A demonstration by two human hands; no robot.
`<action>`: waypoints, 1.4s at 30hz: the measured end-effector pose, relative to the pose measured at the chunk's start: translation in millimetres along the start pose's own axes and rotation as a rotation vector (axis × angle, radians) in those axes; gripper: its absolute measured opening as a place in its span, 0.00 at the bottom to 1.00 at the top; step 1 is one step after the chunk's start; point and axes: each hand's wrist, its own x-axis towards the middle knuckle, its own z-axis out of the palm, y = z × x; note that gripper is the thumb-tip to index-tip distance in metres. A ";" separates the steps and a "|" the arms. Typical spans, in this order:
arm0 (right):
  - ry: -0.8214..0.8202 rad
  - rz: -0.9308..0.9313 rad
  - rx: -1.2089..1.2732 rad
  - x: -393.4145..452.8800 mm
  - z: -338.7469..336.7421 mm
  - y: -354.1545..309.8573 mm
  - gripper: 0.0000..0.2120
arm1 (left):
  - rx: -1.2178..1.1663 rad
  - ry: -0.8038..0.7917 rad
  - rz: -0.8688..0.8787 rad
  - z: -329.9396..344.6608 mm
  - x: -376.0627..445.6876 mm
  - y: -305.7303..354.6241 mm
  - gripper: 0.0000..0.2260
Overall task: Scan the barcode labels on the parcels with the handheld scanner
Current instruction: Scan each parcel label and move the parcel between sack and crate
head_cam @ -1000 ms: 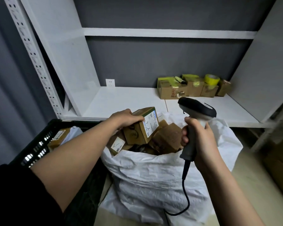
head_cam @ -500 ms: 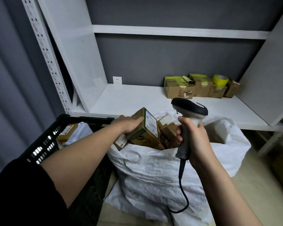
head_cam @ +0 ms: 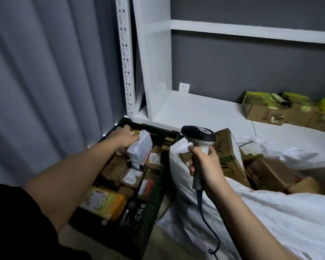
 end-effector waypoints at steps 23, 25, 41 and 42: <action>-0.081 0.207 0.001 139.4 134.4 143.4 0.10 | -0.056 -0.027 -0.070 156.2 195.4 -112.2 0.36; -0.093 0.190 0.005 138.1 132.3 142.0 0.10 | -0.164 0.021 -0.132 161.5 197.4 -107.7 0.36; 0.026 0.167 0.240 64.2 87.5 62.7 0.05 | -0.016 0.666 0.381 36.5 17.3 -72.9 0.44; 0.038 0.174 0.313 55.4 81.3 49.9 0.05 | 0.028 0.701 0.454 27.9 -2.9 -66.3 0.45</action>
